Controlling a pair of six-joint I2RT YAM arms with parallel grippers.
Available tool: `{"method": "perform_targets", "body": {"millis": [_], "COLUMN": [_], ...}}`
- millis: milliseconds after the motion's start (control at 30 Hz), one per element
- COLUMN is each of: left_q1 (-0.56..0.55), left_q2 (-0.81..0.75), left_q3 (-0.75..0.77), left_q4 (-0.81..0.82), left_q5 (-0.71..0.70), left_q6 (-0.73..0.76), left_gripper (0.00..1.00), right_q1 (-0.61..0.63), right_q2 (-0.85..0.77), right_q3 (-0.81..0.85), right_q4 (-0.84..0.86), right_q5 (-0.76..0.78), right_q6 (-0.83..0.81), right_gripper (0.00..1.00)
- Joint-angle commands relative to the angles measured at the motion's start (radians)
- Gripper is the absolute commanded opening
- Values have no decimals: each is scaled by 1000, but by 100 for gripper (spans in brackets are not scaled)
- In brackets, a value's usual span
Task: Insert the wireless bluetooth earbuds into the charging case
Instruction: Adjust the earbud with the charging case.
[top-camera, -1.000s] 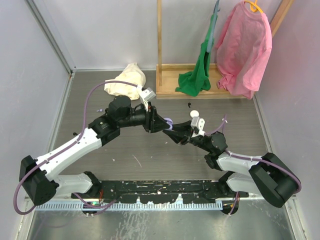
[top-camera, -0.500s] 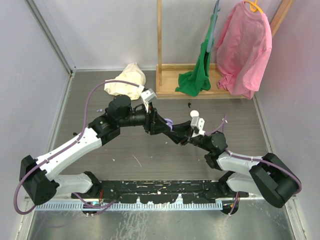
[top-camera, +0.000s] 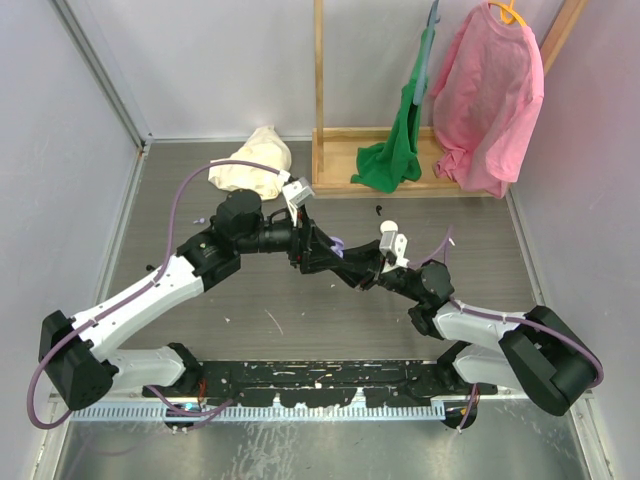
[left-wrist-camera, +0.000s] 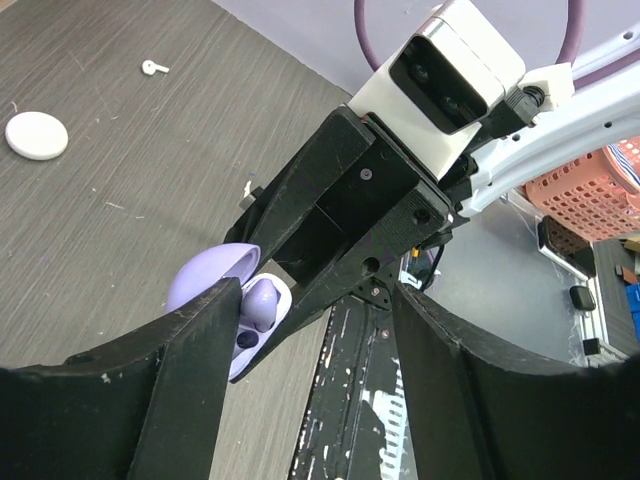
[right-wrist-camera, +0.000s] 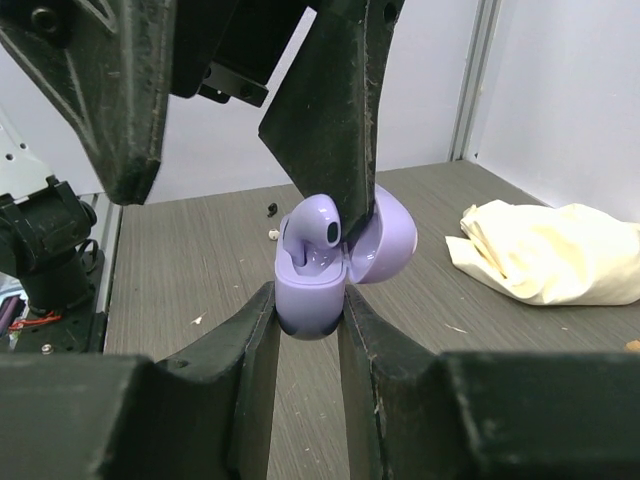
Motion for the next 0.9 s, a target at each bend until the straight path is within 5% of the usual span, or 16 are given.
{"method": "perform_targets", "body": {"millis": [0, 867], "left_q1": [-4, -5], "left_q2": [-32, -59], "left_q3": [29, 32], "left_q4": [67, 64], "left_q5": [-14, -24], "left_q6": [18, 41], "left_gripper": [65, 76], "right_q1": [7, 7], "right_q2": [-9, 16], "right_q3": [41, 60], "right_q4": [47, 19], "right_q5": [-18, -44], "right_q6": [8, 20], "right_gripper": [1, 1]}}
